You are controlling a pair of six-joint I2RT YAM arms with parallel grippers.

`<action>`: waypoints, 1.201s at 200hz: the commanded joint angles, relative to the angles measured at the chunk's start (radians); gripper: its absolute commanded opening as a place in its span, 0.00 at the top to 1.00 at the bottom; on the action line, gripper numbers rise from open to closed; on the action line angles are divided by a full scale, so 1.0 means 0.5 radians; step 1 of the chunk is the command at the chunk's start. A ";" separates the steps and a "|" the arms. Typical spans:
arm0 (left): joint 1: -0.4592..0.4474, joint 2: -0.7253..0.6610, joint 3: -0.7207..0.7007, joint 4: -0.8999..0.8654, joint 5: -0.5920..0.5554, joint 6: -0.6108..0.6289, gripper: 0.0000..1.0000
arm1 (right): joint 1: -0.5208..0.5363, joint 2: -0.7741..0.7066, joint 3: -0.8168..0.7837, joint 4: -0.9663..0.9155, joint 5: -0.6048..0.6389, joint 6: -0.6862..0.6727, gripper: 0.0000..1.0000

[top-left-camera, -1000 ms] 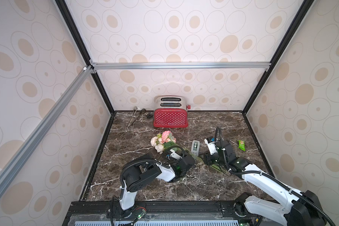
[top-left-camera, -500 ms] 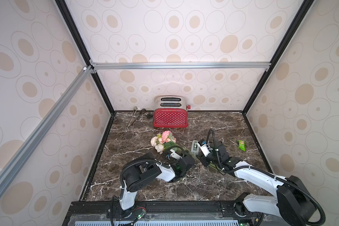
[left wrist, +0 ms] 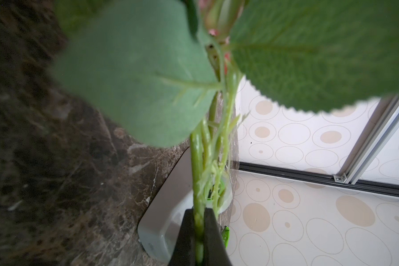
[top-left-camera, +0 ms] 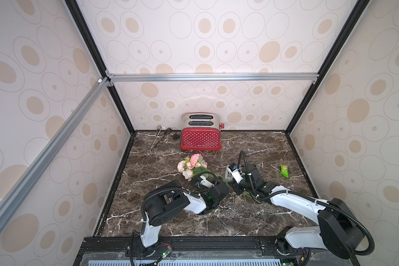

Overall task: Wrap bouquets with tape
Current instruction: Stick the tape to the bouquet.

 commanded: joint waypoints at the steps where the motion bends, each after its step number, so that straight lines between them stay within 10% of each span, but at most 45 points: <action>1: 0.002 -0.074 0.006 0.027 -0.040 0.041 1.00 | 0.021 0.042 0.022 -0.041 0.092 0.063 0.63; 240: 0.003 -0.100 0.005 -0.001 -0.034 0.016 1.00 | 0.095 0.234 0.097 -0.037 0.287 0.068 0.69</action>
